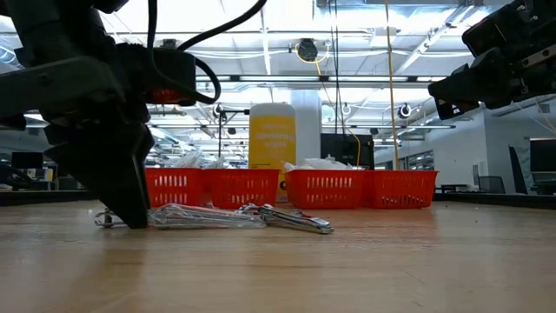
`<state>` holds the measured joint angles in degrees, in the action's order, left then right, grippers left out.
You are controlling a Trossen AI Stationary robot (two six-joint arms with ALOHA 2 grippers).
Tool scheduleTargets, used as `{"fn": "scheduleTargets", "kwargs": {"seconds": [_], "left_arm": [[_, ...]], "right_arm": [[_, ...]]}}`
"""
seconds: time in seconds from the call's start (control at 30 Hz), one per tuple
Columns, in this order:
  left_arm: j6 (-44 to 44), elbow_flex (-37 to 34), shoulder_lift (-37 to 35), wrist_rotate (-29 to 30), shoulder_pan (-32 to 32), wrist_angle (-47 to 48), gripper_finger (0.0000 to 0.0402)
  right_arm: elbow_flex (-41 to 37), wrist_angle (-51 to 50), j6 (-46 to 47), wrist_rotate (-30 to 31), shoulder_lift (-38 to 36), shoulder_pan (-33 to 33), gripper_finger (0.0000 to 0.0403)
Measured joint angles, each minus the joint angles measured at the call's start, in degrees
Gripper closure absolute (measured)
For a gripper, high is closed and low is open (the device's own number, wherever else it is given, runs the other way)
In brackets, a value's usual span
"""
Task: Pick & Place Travel size toiletries
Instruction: Put the silver nail clippers into the middle left red basket
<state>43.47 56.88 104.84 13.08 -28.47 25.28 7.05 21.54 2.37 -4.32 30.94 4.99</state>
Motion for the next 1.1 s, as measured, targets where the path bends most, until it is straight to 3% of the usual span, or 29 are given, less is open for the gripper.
{"fn": "scheduleTargets", "kwargs": {"seconds": [0.3, 0.67, 1.1], "left_arm": [[-0.60, 0.00, 0.02, 0.66, 1.27, 0.04, 0.0371], [-2.26, 1.48, 0.20, 2.01, 3.56, 0.27, 0.0368], [-3.07, 1.62, -4.43, 4.72, 4.11, -0.12, 0.0369]], "right_arm": [[0.01, 0.00, 0.01, 0.00, 0.00, -0.01, 0.0403], [0.02, -0.01, 0.55, 0.00, 0.00, 0.00, 0.0403], [0.02, -0.15, 0.61, 0.12, 0.26, 0.00, 0.0403]]}}
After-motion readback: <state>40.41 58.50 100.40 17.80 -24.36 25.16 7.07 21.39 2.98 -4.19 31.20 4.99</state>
